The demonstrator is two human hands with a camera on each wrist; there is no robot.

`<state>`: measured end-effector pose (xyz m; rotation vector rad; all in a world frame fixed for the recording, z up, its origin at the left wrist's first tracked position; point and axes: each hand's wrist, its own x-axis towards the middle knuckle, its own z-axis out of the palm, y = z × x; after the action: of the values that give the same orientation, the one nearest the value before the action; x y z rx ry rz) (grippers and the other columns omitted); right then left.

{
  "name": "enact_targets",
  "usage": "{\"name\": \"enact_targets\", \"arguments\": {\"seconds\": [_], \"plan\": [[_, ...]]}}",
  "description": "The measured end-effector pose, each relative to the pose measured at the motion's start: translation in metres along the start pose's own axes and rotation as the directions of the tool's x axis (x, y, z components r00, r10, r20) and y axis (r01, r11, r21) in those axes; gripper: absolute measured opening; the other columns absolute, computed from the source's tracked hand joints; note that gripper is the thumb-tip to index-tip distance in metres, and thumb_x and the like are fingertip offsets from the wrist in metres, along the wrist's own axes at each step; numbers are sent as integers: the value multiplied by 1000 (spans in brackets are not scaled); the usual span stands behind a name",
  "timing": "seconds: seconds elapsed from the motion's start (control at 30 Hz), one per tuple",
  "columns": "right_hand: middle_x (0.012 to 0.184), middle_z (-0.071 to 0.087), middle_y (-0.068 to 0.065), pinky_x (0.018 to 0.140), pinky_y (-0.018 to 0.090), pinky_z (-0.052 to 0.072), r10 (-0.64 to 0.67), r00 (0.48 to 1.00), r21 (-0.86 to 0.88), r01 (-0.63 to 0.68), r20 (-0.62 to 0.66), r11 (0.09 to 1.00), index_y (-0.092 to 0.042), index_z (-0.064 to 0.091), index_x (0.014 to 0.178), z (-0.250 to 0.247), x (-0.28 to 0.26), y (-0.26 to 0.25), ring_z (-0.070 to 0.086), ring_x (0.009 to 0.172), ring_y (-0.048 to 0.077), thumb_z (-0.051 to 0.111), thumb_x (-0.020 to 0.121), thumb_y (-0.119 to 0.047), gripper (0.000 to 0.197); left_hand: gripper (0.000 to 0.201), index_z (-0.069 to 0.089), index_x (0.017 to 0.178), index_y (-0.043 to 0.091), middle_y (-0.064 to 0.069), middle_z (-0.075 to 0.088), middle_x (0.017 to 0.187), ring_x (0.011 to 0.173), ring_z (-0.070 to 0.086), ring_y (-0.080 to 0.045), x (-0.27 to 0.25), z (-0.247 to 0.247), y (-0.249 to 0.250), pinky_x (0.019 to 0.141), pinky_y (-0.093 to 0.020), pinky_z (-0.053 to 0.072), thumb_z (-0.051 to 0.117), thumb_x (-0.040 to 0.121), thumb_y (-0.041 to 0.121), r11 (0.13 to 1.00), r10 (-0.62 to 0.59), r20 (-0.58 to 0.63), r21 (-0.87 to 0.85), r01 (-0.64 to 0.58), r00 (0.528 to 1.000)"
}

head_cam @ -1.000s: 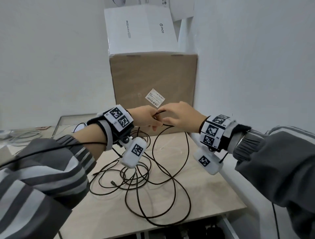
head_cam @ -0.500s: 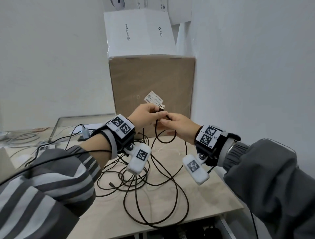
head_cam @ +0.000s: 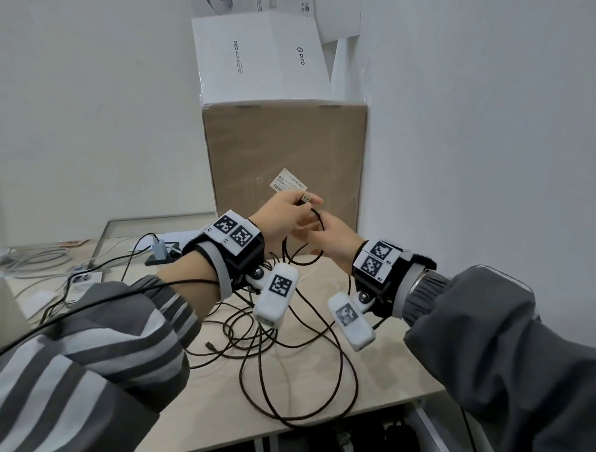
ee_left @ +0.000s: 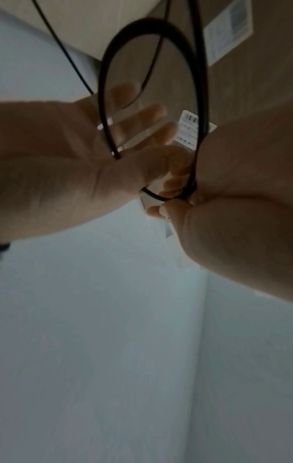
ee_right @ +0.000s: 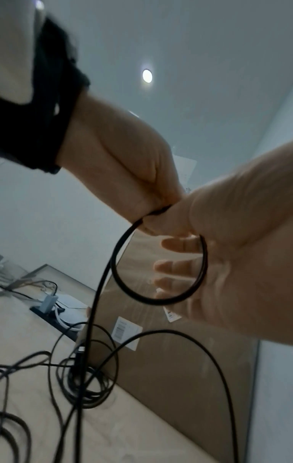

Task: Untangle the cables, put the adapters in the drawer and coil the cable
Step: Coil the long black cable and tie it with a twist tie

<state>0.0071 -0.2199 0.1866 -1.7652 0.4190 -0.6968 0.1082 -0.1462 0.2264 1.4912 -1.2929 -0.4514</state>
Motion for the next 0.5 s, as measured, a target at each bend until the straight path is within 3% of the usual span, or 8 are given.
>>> {"name": "enact_targets", "arguments": {"seconds": [0.1, 0.23, 0.37, 0.5], "plan": [[108, 60, 11, 74, 34, 40, 30, 998, 238, -44, 59, 970, 1, 54, 119, -2, -2, 3, 63, 94, 21, 70, 85, -14, 40, 26, 65, 105, 16, -1, 63, 84, 70, 63, -1, -2, -2, 1, 67, -14, 47, 45, 97, 2, 998, 37, 5, -46, -37, 999], [105, 65, 2, 76, 26, 43, 53, 973, 286, -118, 226, 951, -19, 60, 102, -10, -4, -1, 64, 96, 15, 61, 91, -12, 14, 26, 68, 107, 17, -8, 64, 96, 83, 64, -14, -5, -4, -1, 78, -26, 52, 48, 97, 4, 990, 26, 30, -142, -22, 999], [87, 59, 1, 51, 15, 37, 84, 971, 304, -152, 224, 941, -20, 57, 91, -12, -3, 0, 56, 66, 7, 62, 88, -2, 20, 26, 65, 115, 14, -11, 63, 103, 92, 63, -17, -6, -3, -1, 82, -28, 54, 49, 97, 4, 976, 21, 98, -218, 1, 995], [79, 51, 2, 43, 16, 31, 74, 988, 342, -118, 138, 932, -18, 52, 91, -6, 2, 8, 39, 50, 6, 65, 82, 5, 28, 29, 62, 119, 18, -5, 64, 81, 78, 61, -8, -5, 3, 0, 80, -21, 51, 49, 97, 5, 988, 47, 135, -149, -26, 990]]}}
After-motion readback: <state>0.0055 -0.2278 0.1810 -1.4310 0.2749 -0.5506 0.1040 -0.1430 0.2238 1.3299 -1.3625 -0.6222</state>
